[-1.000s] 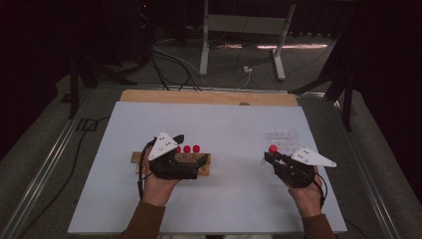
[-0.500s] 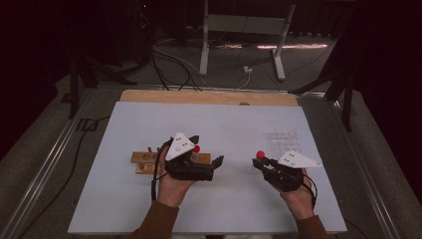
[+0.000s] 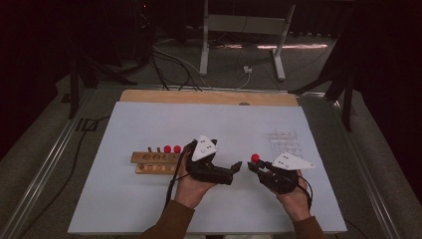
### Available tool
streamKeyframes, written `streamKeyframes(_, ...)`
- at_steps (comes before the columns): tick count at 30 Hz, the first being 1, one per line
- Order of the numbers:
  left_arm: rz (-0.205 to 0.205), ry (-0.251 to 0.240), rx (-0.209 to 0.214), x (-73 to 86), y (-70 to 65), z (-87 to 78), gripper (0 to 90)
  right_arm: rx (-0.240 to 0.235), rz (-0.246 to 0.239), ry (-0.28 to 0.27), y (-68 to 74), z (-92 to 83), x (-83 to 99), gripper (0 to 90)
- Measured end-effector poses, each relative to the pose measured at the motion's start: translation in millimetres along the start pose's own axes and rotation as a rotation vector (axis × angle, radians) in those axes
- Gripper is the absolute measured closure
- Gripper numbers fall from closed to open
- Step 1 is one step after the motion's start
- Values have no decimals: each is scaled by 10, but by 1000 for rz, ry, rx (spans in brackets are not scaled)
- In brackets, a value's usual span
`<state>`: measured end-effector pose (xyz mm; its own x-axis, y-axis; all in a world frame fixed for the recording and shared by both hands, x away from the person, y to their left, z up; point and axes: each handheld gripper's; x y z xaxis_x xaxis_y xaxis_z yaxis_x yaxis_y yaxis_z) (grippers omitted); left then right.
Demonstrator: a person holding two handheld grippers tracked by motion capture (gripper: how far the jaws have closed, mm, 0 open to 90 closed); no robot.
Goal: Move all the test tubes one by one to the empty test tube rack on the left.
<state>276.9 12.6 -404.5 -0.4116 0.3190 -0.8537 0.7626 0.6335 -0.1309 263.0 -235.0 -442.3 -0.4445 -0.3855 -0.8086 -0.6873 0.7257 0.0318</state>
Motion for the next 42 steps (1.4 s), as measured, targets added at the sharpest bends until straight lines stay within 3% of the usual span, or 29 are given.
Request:
streamKeyframes(10, 26, 29, 6, -32, -158, 196, 101, -23, -20, 15, 78, 55, -7, 738)
streamKeyframes(19, 31, 40, 76, -11, -215, 364, 414, -37, -31, 18, 96, 56, -8, 738)
streamKeyframes(27, 39, 32, 119, -5, -217, 376, 693, -46, -41, 14, 101, 56, -8, 738)
streamKeyframes(33, 34, 25, 119, -8, -206, 366, 709, -51, -41, 8, 97, 51, -10, 732)
streamKeyframes(35, 29, 25, 118, -9, -203, 366, 710, -54, -41, 7, 95, 51, -9, 694)
streamKeyframes(42, 26, 25, 106, -15, -179, 344, 711, -85, -18, -7, 48, 41, -7, 409)
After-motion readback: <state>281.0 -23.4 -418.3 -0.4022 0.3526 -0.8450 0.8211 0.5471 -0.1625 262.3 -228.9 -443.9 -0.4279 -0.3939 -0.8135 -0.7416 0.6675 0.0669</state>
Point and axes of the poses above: each handheld gripper's, and its own axes: z roughly forward along the jaws, x roughly out of its underside, y roughly to its left, and after that the axes turned 9 degrees about y, right-handed
